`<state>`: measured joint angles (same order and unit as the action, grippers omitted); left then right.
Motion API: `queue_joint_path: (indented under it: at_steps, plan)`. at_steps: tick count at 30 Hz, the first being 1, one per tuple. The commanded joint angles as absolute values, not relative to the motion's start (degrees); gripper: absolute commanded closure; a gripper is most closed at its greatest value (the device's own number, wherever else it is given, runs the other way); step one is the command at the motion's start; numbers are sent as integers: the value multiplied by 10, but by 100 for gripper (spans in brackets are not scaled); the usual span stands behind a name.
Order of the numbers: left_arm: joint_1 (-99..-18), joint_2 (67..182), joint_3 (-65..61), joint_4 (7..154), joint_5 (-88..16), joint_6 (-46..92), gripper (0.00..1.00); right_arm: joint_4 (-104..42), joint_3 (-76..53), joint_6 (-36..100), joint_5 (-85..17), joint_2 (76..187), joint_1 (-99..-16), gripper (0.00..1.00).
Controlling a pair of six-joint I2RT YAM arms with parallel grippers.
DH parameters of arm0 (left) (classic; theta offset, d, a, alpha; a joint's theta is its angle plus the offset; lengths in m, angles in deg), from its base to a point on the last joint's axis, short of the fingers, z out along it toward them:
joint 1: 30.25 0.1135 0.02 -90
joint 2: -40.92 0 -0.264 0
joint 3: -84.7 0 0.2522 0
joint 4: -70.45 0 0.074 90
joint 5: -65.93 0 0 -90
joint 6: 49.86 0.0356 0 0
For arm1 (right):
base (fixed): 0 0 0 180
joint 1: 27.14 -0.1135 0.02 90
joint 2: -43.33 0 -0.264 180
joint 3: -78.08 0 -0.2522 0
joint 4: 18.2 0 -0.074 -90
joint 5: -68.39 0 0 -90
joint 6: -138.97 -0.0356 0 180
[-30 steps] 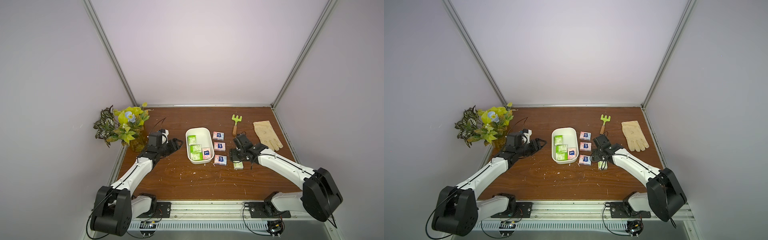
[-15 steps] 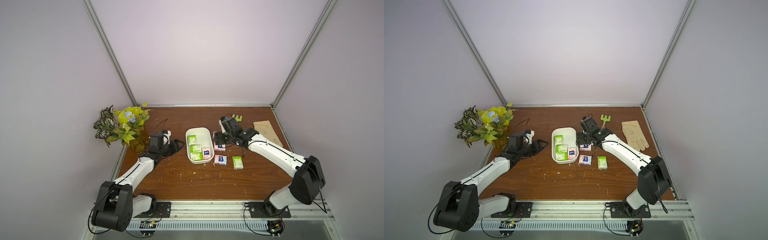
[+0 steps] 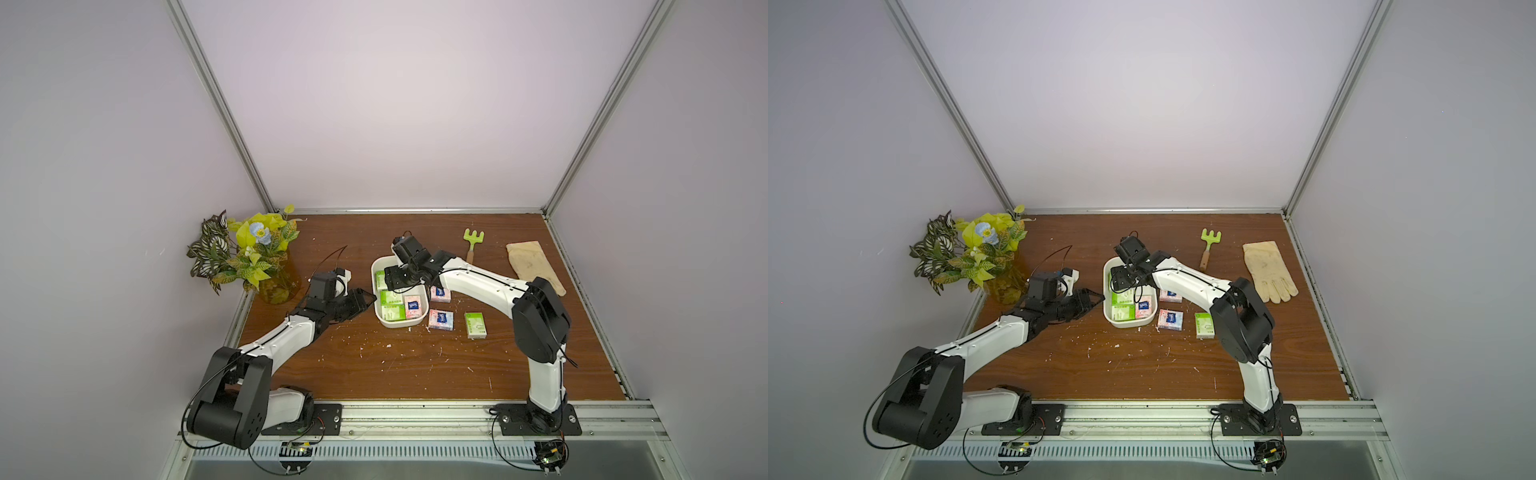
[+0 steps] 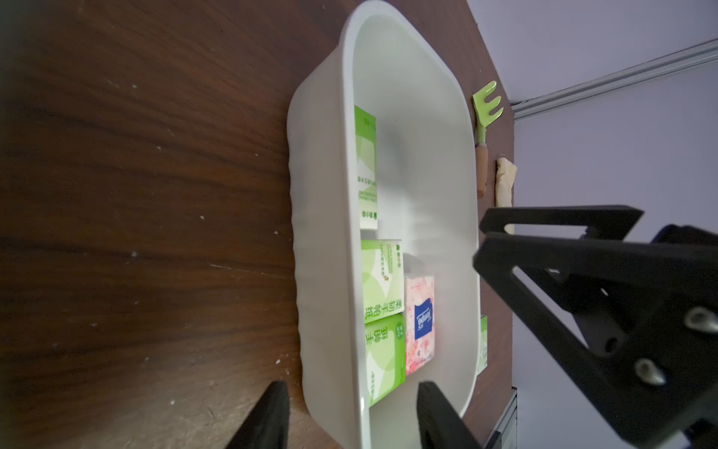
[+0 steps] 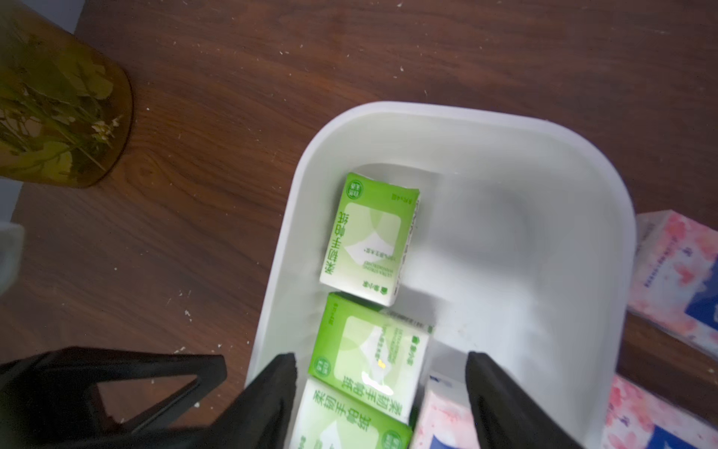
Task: Take the pocket tissues out of the storage box
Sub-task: Pick up the pocket tissues from the storage box.
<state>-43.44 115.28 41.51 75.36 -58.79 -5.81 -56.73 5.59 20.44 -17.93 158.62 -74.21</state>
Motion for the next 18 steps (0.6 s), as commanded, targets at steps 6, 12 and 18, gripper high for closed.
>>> queue_joint_path:
  at_steps: [6,12,18]
  plan:
    - [-444,1182,425,718,-614,-63,58,-593,175,209,-188,1676,-744,26]
    - [-445,1201,422,713,-625,-60,62,-608,212,215,-192,1717,-744,29]
    - [-445,1206,421,710,-623,-60,66,-616,220,215,-189,1737,-744,31]
